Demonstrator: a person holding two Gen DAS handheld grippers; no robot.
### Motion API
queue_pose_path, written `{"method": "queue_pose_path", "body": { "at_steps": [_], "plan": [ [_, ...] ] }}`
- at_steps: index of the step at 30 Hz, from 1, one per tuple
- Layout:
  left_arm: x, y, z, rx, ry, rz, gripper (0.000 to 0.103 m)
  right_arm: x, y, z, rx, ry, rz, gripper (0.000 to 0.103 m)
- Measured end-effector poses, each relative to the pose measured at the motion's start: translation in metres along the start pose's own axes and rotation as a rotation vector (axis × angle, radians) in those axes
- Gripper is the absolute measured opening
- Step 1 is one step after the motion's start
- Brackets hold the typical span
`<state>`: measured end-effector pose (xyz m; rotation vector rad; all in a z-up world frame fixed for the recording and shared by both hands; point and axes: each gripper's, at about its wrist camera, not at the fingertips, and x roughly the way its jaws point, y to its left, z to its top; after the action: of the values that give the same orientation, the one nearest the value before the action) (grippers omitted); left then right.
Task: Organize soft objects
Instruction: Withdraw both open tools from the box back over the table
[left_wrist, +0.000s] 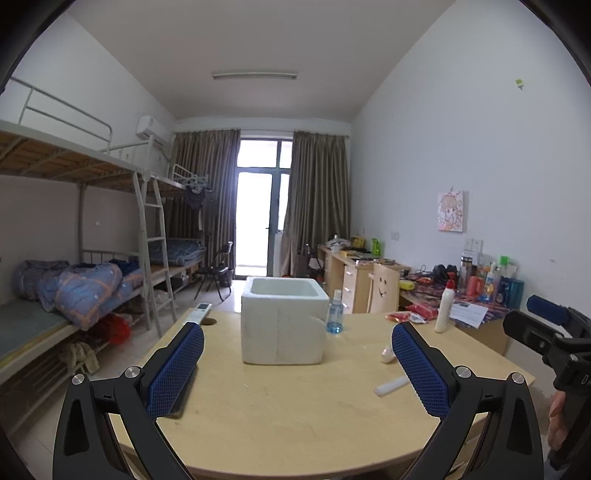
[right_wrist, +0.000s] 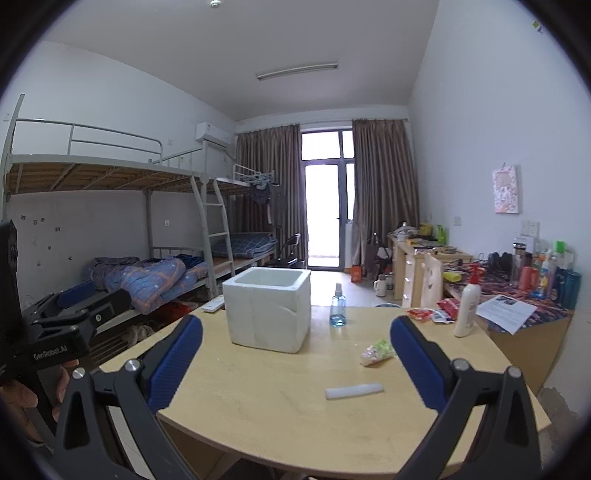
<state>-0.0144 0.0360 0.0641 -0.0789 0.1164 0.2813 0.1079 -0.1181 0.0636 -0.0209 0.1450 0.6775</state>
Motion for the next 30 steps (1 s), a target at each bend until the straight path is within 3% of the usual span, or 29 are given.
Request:
{"method": "queue_pose_path", "body": {
  "at_steps": [12,30],
  "plan": [
    [-0.039,-0.01,-0.033,0.006,-0.025,-0.066,0.102,-0.039,-0.005,-0.032,0.007,-0.003,-0.074,0.103],
    [-0.021,-0.019,-0.053,0.024,0.034,-0.088,0.102,-0.034,-0.004,-0.047,0.001,0.024,-0.086,0.103]
  ]
}}
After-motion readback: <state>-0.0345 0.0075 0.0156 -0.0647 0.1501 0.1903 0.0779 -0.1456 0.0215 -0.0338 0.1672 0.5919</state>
